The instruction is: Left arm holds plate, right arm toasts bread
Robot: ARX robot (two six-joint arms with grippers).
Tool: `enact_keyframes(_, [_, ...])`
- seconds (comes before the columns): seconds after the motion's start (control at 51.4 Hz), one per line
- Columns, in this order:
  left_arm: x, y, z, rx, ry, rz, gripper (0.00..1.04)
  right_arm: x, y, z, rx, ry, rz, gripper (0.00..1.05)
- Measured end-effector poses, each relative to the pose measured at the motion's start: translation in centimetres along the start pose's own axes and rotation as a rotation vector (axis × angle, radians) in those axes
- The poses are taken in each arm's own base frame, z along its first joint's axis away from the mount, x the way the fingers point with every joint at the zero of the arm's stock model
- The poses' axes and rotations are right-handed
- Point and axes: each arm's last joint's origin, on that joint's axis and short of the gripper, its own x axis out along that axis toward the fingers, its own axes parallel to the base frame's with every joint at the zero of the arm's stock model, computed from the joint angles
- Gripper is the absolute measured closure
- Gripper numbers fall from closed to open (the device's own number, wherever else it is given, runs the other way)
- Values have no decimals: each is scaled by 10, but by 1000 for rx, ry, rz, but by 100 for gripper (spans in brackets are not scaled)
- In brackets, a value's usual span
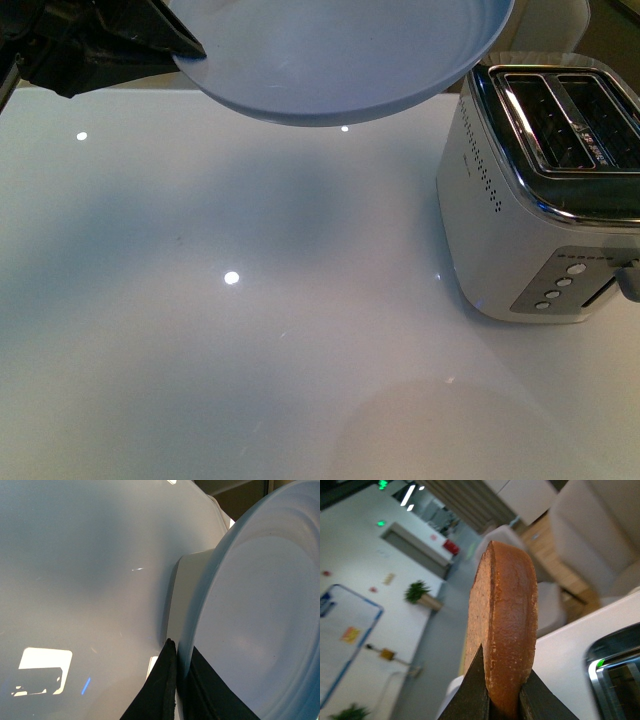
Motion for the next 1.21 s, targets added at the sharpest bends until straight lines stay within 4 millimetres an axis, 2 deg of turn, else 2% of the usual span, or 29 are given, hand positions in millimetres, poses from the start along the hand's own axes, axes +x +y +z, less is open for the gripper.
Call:
enact_keyframes(0.156, [0,1,-1,-1,2,2,102,10,-16,-10,-271,23,-152,101])
enact_keyframes(0.311, [0,2,-1,-3,3,5,102,21,-26,-32,-500,133,-208,101])
enact_keyframes(0.505, [1,3,-2,-4,6,8,102,32,-32,-56,-690,218,-235,101])
enact_keyframes(0.875, [0,4,-2,-4,4,7,102,41,-45,-91,-839,397,-255,101])
enact_keyframes(1.108, [0,4,-2,-4,1,5,102,48,-57,-114,-873,489,-258,101])
enact_keyframes(1.205, [0,4,-2,-4,1,5,102,49,-56,-115,-871,477,-236,84])
